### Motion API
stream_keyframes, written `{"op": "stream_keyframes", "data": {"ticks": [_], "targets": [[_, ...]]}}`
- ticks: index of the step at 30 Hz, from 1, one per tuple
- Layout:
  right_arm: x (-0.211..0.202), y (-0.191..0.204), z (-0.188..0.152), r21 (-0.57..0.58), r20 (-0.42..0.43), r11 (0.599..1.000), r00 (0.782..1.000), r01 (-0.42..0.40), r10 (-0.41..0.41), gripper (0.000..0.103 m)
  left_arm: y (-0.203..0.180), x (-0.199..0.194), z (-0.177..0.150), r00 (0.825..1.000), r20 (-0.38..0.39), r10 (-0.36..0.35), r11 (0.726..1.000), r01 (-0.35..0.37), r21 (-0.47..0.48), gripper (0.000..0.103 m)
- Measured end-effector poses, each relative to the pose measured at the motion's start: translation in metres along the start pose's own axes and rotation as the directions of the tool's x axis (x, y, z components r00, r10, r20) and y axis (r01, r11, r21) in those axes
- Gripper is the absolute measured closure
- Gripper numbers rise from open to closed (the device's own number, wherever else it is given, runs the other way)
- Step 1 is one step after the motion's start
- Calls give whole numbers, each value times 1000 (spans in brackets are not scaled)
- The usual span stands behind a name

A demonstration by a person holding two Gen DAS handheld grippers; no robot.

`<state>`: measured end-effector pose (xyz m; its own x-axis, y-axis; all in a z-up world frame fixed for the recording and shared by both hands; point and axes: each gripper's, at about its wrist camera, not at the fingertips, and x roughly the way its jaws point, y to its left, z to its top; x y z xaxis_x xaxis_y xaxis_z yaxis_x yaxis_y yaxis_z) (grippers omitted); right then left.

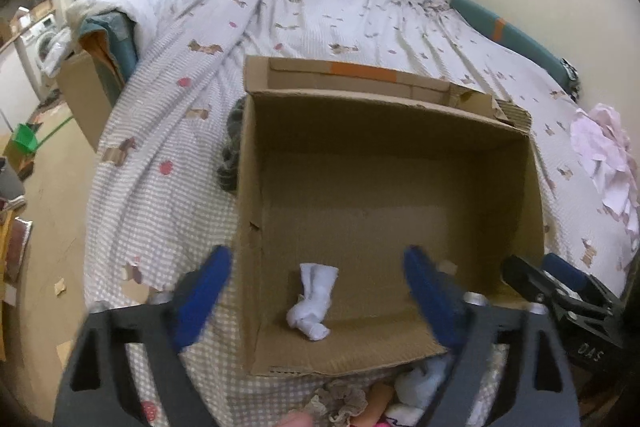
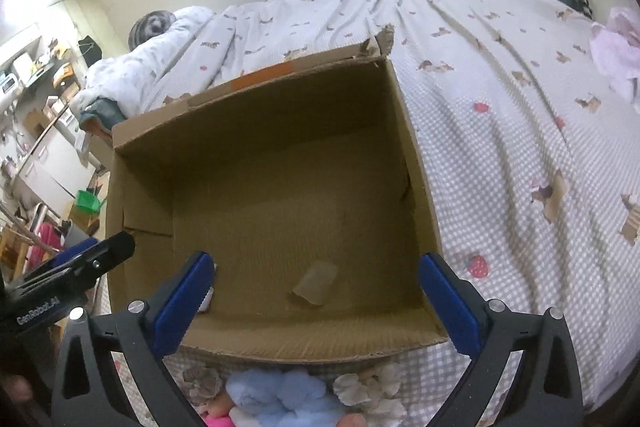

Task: Organize soft objects
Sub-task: 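Withdraw both open tools from the box back over the pile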

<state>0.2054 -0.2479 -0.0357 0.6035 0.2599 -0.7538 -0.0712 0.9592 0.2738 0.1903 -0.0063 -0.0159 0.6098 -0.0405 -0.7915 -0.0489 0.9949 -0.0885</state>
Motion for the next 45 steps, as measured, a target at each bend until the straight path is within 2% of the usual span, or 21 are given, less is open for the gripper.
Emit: {"op": "stream_keyframes", "data": {"ticks": [6,13,21,26,33,39,45], "targets": [[-3,-1,1,29,13,999,1000,-26,26,0,6,-8,1,1000,23,-5,1000,6,-17,8],[-10,-1,-3,26,20,1000,1000,-18,17,0,16,-16,-6,1000,-6,30,999,-31,-33,8],[-26,1,-10,17,49,999,998,-31,30,0,32,-42,-13,997,24,80,996,-79,-48,8],[-39,5,-17,-12,59,999,997,-42,43,0,43,-54,-25,993,6,118,991,-117,-67,8],[-58,8,-27,-48,63,998,997,-42,45,0,48,-72,-47,993,-5,122,990,-122,-76,8],[-65,-4,-41,-17,15,999,999,-48,48,0,46,-73,-66,994,-44,99,992,-102,-68,8],[-67,-8,-59,-47,-59,998,998,-32,29,0,46,-63,-69,992,-90,90,995,-94,-42,8]]}}
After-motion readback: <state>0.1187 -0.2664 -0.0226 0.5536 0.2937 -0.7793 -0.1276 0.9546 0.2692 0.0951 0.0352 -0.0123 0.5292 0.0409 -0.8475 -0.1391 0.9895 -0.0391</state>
